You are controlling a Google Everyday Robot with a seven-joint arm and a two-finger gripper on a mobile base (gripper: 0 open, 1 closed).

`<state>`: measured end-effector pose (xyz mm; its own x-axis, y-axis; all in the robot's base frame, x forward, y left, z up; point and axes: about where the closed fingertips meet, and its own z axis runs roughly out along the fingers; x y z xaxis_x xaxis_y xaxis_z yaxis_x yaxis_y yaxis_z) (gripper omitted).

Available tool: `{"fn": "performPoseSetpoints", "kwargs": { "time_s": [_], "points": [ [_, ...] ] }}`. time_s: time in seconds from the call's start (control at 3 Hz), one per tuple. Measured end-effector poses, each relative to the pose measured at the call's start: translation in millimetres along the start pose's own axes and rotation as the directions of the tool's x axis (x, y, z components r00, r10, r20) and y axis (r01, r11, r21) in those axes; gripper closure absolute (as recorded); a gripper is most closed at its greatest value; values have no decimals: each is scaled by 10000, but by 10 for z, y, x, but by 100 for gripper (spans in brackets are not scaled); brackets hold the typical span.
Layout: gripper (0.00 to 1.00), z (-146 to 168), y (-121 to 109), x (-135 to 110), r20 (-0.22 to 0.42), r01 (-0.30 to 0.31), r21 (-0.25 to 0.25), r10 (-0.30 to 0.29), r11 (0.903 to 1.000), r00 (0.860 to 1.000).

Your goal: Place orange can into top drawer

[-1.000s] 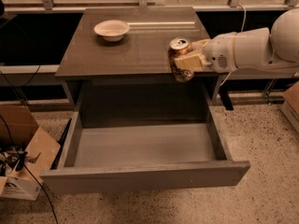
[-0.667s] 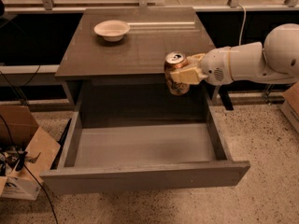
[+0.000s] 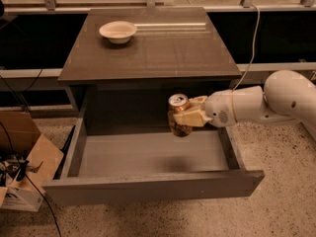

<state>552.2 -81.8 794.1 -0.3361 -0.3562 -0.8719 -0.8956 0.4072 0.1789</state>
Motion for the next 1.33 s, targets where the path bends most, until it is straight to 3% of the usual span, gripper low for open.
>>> {"fn": "performPoseSetpoints", "kwargs": {
  "time_s": [0.33,0.67,1.0,1.33],
  "points": [
    [100,274,36,442,26,-544,-257,545,9982,9985],
    [81,492,-1,730,322,-1028,-211,1034,9945,9941],
    [58,670,-134,815,915,-1120,-49,1120,9937,9895],
    [36,697,-134,822,931,-1126,-68,1127,9936,9893]
  ]
}}
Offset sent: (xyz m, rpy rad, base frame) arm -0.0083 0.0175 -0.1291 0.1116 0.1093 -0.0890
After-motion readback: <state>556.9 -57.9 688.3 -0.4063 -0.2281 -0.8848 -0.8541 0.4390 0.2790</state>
